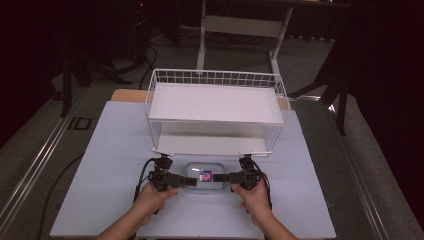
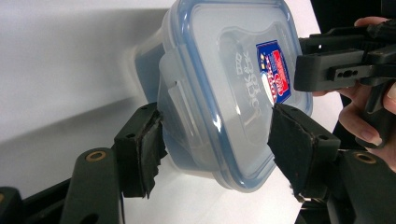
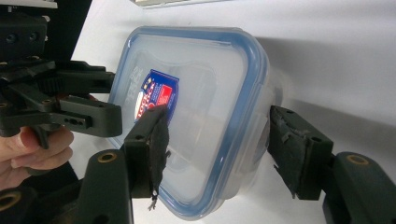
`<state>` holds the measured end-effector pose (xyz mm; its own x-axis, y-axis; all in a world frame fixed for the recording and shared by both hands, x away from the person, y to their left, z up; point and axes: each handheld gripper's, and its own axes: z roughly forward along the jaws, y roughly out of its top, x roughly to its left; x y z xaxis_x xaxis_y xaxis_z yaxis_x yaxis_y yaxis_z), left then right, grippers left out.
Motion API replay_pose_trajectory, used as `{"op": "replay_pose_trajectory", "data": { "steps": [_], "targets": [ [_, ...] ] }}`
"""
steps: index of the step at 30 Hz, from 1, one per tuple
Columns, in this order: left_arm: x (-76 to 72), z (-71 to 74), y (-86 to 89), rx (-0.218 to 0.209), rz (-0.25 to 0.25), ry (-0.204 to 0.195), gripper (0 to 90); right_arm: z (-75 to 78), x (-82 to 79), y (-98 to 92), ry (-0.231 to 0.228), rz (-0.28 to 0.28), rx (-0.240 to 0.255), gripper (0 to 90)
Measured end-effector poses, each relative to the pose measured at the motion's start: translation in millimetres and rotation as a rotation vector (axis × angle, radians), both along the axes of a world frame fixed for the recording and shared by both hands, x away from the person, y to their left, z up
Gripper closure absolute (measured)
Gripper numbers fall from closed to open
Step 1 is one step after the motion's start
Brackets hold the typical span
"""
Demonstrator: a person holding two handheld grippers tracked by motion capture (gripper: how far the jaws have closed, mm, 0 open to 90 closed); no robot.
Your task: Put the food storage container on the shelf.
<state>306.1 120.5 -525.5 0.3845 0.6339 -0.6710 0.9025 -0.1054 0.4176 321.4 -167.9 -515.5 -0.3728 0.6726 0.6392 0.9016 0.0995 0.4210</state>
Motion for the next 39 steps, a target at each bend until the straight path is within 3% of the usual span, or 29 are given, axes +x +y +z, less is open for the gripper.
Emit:
{"op": "replay_pose_trajectory", "data": {
  "steps": [3, 6, 10, 16, 21, 28, 33, 39],
  "targets": [
    [-2.1, 2.4, -1.1, 0.018, -0.008, -0.008, 38.2, 0.9, -2.8, 1.2, -0.018, -0.006, -0.005, 39.9],
    [-4.8, 6.1, 2.1, 0.009, 0.011, 0.014, 43.9, 5.5, -8.2, 4.0, -0.051, 0.002, -0.034, 40.5],
    [-12.3, 11.5, -2.4, 0.056, 0.008, -0.025, 46.0, 10.0, -15.6, 6.2, -0.091, 0.01, -0.063, 41.0],
    [-18.6, 14.1, -5.0, 0.07, 0.035, -0.043, 46.6, 11.5, -20.3, 6.8, -0.122, 0.019, -0.074, 40.9],
    [-20.4, 19.1, -8.8, 0.092, 0.051, -0.097, 46.8, 12.9, -20.3, 5.7, -0.142, 0.024, -0.08, 40.8],
    [-16.3, 26.9, -8.2, 0.078, 0.061, -0.143, 47.1, 21.1, -17.3, 5.5, -0.199, 0.024, -0.087, 40.8],
    [-8.1, 37.8, -10.0, 0.071, 0.065, -0.198, 47.2, 33.4, -11.1, 3.9, -0.257, 0.016, -0.089, 40.8],
    [4.6, 45.7, -16.8, 0.078, 0.074, -0.263, 47.5, 39.0, 0.2, -2.9, -0.29, -0.009, -0.064, 40.8]
  ]
}}
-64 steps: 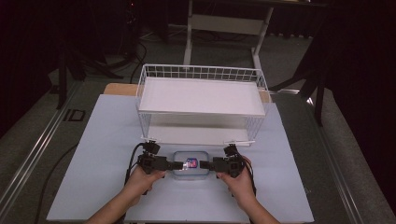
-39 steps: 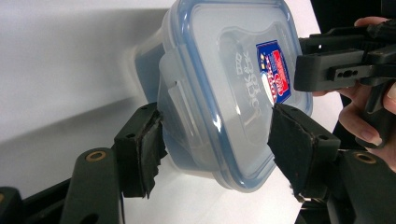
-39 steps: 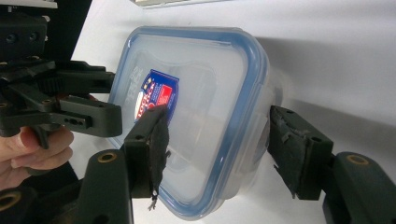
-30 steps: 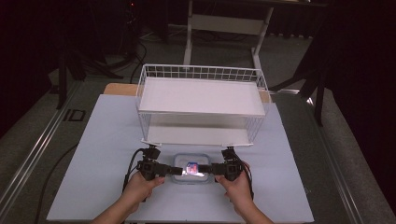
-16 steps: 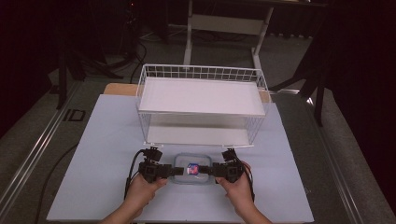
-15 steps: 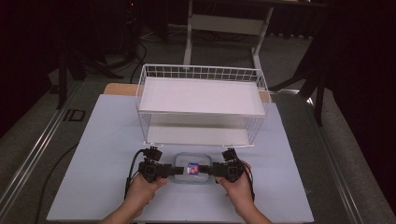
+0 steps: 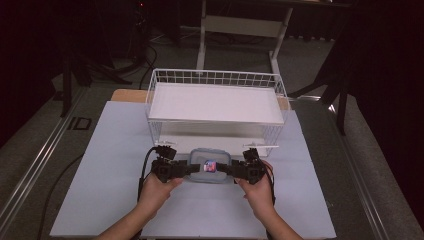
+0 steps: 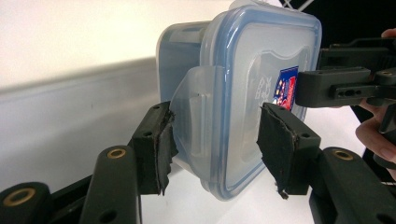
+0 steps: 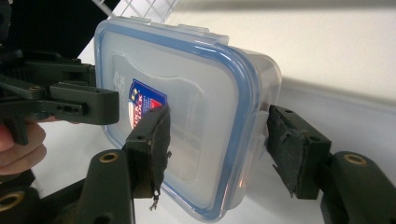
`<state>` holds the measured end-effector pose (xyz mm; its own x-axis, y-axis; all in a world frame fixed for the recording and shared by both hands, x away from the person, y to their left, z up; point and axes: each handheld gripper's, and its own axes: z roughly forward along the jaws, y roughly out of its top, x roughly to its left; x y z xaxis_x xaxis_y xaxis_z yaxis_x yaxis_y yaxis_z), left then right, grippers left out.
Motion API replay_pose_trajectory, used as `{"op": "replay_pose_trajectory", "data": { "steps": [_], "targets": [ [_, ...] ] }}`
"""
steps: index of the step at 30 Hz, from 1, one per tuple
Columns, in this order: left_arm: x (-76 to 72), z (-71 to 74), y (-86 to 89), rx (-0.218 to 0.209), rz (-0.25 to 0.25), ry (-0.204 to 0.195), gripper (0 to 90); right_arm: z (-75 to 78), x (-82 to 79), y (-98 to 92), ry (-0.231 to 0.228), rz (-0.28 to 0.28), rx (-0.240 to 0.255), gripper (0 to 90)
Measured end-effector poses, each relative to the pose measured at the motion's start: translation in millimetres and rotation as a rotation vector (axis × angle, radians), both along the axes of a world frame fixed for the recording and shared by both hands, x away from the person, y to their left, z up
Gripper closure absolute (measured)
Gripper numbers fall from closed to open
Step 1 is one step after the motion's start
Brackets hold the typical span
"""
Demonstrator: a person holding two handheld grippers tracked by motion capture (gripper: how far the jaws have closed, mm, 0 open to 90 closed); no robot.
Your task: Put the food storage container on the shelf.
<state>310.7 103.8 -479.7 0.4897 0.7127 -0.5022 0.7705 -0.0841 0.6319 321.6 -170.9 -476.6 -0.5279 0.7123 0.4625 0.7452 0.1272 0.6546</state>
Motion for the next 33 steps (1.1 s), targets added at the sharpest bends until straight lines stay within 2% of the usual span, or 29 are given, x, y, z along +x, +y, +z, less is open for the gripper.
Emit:
{"op": "replay_pose_trajectory", "data": {
  "steps": [6, 11, 16, 19, 22, 29, 33],
  "targets": [
    [11.3, -3.1, -3.8, -0.016, 0.007, -0.029, 47.4, 3.7, 10.9, -3.0, -0.035, -0.003, -0.026, 40.8],
    [20.2, -10.4, -9.0, -0.019, 0.024, -0.044, 47.3, -1.4, 22.5, -7.1, -0.058, -0.008, -0.021, 40.7],
    [28.8, -17.8, -13.0, -0.027, 0.038, -0.037, 47.3, -8.9, 31.0, -10.5, -0.055, -0.018, -0.021, 40.6],
    [33.1, -22.1, -13.3, -0.033, 0.045, -0.044, 47.2, -10.9, 35.7, -10.4, -0.064, -0.025, -0.035, 40.5],
    [37.4, -24.8, -13.5, -0.038, 0.064, -0.047, 47.2, -13.5, 41.6, -10.1, -0.07, -0.03, -0.027, 40.5],
    [49.4, -31.8, -13.9, -0.037, 0.072, -0.056, 47.1, -19.7, 52.4, -8.7, -0.074, -0.045, -0.029, 40.4],
    [54.4, -37.4, -13.2, -0.049, 0.08, -0.047, 46.9, -23.4, 56.8, -7.7, -0.072, -0.052, -0.032, 40.3]
  ]
}}
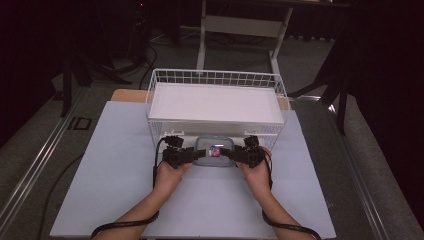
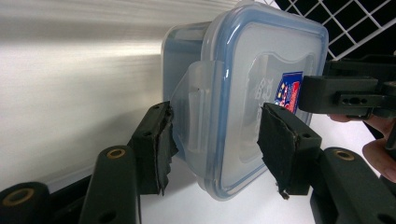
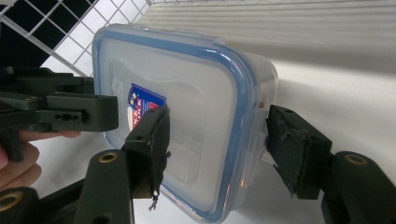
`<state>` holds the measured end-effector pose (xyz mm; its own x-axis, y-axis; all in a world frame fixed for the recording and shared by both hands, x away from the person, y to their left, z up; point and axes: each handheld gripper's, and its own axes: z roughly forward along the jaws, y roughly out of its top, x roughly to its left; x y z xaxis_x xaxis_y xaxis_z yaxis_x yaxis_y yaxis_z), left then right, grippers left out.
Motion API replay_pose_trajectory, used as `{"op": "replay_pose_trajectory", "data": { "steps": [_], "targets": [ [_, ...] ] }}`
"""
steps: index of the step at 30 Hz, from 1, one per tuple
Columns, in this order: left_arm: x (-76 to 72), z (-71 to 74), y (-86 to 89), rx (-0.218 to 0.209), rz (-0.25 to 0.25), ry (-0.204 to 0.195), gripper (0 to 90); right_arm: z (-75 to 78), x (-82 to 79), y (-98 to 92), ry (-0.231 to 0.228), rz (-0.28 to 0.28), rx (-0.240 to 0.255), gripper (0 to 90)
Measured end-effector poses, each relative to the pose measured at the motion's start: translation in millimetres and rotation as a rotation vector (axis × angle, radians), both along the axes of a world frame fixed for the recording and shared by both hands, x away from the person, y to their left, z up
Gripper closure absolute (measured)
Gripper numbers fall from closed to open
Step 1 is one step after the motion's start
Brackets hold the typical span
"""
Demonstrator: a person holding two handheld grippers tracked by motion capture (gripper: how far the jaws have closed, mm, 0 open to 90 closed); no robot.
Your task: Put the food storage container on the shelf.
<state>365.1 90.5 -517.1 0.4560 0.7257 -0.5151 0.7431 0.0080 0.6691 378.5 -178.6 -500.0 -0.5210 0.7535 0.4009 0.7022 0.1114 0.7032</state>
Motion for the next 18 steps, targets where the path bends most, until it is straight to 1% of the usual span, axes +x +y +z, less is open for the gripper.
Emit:
{"op": "replay_pose_trajectory", "data": {
  "steps": [1, 3, 5, 6, 8, 9, 11, 15, 17, 18],
  "targets": [
    [0.2, -1.1, 0.1, 0.002, 0.006, -0.017, 46.9, -1.0, 1.3, 0.2, 0.002, -0.001, -0.003, 40.3],
    [1.9, -1.5, 0.9, -0.017, 0.01, -0.014, 46.9, -2.5, 3.1, -0.1, 0.001, -0.006, 0.009, 40.3],
    [2.7, 0.7, 0.9, -0.011, 0.013, -0.025, 46.9, -0.9, 4.1, 0.5, -0.016, -0.008, 0.012, 40.2],
    [3.6, 1.1, 1.0, -0.014, 0.011, -0.032, 46.8, 0.1, 4.4, 0.9, -0.016, -0.009, 0.013, 40.2],
    [6.2, 0.6, 2.2, -0.03, 0.012, -0.024, 46.7, 0.9, 7.4, 0.6, -0.036, -0.006, 0.013, 40.2],
    [7.2, 0.5, 2.8, -0.032, 0.011, -0.023, 46.6, 1.1, 9.1, 0.3, -0.028, -0.006, 0.016, 40.1],
    [8.5, 0.1, 4.1, -0.042, 0.009, -0.016, 46.2, 1.2, 9.8, 0.7, -0.036, -0.009, 0.019, 40.0],
    [8.2, -2.1, 3.5, -0.04, 0.001, -0.046, 45.0, 0.1, 11.2, -0.2, -0.038, -0.01, 0.034, 39.5],
    [9.6, -3.2, 4.0, -0.04, 0.0, -0.052, 44.0, 0.0, 12.1, 0.5, -0.043, -0.016, 0.036, 38.6],
    [10.5, -3.7, 3.8, -0.048, 0.005, -0.05, 43.5, -0.3, 12.4, 1.4, -0.043, -0.02, 0.033, 37.8]
  ]
}}
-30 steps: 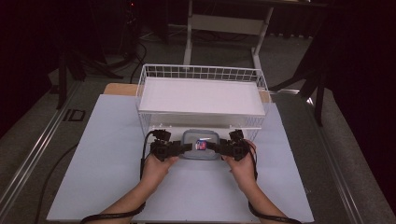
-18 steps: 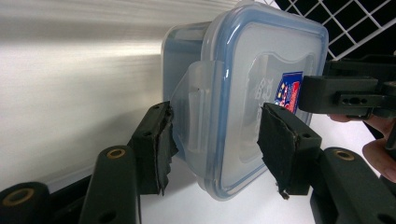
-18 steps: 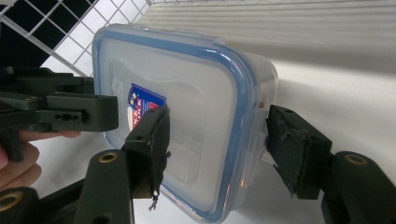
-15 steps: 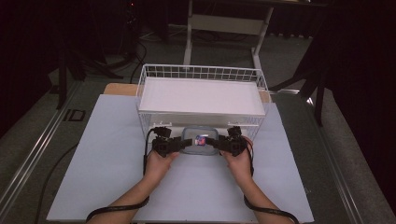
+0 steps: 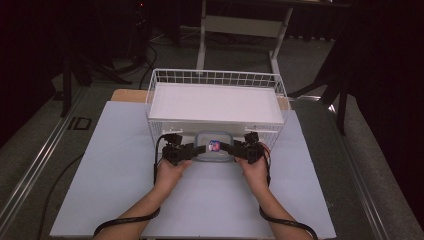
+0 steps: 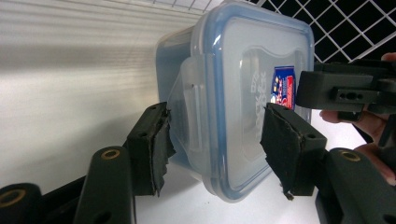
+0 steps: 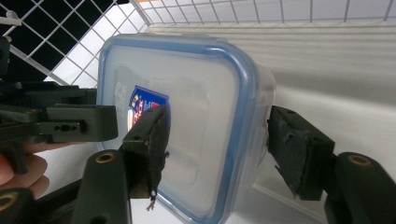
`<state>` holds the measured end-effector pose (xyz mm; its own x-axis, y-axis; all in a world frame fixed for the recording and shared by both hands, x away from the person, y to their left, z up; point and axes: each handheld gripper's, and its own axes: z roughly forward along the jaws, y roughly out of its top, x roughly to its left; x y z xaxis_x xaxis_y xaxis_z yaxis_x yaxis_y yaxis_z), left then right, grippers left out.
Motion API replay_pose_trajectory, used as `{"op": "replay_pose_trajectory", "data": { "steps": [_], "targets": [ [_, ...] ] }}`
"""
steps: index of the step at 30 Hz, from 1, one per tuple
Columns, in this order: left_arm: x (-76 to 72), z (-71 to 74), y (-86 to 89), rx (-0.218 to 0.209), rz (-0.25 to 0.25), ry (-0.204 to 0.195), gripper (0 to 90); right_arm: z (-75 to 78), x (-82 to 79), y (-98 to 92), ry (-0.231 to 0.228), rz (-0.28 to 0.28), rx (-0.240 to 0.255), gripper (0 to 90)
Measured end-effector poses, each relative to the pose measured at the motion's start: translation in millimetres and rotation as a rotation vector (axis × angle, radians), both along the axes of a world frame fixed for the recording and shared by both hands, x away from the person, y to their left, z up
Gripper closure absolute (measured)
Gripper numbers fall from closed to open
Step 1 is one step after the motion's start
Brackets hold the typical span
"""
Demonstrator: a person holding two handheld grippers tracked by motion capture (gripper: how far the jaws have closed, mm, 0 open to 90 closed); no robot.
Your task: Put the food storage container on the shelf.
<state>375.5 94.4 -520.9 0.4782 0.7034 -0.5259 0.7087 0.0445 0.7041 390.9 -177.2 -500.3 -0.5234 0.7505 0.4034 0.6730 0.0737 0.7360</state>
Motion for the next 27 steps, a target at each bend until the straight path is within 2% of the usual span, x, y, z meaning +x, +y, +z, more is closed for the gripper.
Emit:
{"op": "replay_pose_trajectory", "data": {
  "steps": [5, 7, 8, 10, 11, 15, 18, 19, 20, 23, 25, 27],
  "targets": [
    [1.2, -2.7, -1.6, -0.014, 0.025, -0.02, 40.2, -2.2, 0.9, 3.3, -0.03, -0.005, -0.02, 34.1],
    [2.2, -3.8, -2.1, -0.018, 0.036, -0.026, 38.8, -2.3, 1.4, 3.6, -0.027, -0.013, -0.017, 33.9],
    [2.6, -3.5, -2.1, -0.012, 0.046, -0.03, 38.0, -1.8, 1.8, 4.1, -0.02, -0.022, -0.018, 34.1],
    [2.8, -1.5, -2.4, 0.024, 0.07, -0.063, 40.5, 0.2, 1.2, 6.4, -0.028, -0.049, -0.058, 35.0],
    [3.4, -1.1, -2.1, 0.022, 0.07, -0.072, 40.0, -0.4, 2.3, 7.7, -0.027, -0.038, -0.063, 34.9],
    [6.0, -0.8, -2.3, 0.03, 0.069, -0.064, 40.8, -3.2, 5.9, 8.2, -0.022, -0.041, -0.039, 33.8],
    [6.0, -0.1, -2.3, 0.033, 0.068, -0.062, 40.9, -2.3, 4.8, 9.6, -0.027, -0.047, -0.049, 33.9],
    [4.4, 1.6, -0.7, 0.022, 0.075, -0.069, 40.9, -1.4, 3.5, 10.5, -0.03, -0.046, -0.059, 33.9],
    [4.0, 2.8, -0.3, 0.015, 0.074, -0.067, 40.9, -0.2, 0.7, 10.4, -0.062, -0.055, -0.095, 33.8],
    [0.3, 6.7, 1.8, 0.037, 0.07, -0.084, 40.9, 0.3, -2.9, 7.5, -0.13, -0.05, -0.129, 33.7],
    [-3.5, 9.2, 3.1, 0.058, 0.057, -0.104, 40.8, 2.2, -7.8, 6.5, -0.142, -0.052, -0.142, 33.7],
    [-8.6, 11.8, 5.2, 0.06, 0.047, -0.113, 40.7, 3.4, -12.8, 4.9, -0.163, -0.04, -0.149, 33.8]
  ]
}}
